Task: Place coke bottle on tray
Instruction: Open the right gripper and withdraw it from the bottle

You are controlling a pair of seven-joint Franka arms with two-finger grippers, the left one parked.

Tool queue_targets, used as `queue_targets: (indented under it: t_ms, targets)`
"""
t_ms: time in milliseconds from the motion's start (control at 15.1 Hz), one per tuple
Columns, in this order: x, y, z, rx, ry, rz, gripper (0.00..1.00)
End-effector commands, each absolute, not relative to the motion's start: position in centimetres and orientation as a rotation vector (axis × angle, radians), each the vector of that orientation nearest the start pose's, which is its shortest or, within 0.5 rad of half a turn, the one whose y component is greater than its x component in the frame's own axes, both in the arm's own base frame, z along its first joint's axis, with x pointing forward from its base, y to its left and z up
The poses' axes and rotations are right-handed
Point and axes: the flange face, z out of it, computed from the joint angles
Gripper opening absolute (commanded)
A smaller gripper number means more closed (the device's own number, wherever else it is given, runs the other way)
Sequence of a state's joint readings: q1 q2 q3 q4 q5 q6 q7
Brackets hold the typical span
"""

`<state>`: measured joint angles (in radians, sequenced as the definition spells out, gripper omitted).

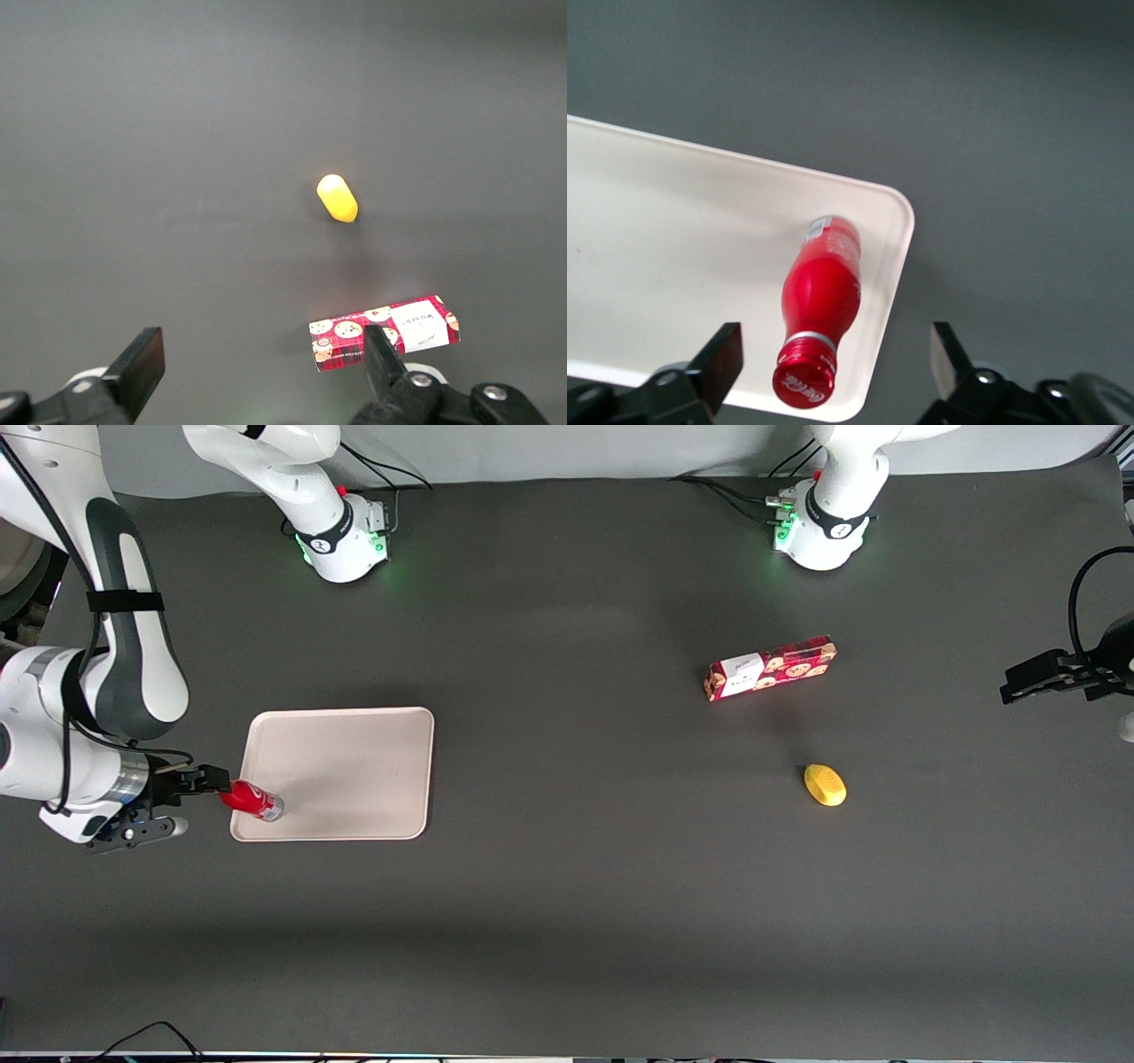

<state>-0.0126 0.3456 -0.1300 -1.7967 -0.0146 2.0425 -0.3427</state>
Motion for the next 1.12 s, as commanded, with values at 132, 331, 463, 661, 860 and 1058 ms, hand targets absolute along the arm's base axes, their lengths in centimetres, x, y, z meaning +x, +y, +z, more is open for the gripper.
queue_targets:
  t_ms: [132, 331, 463, 661, 860, 1058]
  targets:
    - [65.3, -7.4, 45.4, -3.146, -0.156, -0.121, 1.0]
    - [66.0, -5.8, 51.7, -3.085, -0.047, -0.163, 1.0]
    - [66.0, -3.3, 55.0, -3.077, -0.014, -0.159, 1.0]
    - [63.4, -1.0, 57.7, -3.059, 0.072, -0.078, 1.0]
    - [60.3, -1.3, 58.1, -3.054, 0.083, -0.035, 1.0]
    - [57.4, -1.9, 57.4, -3.058, 0.095, 0.009, 1.0]
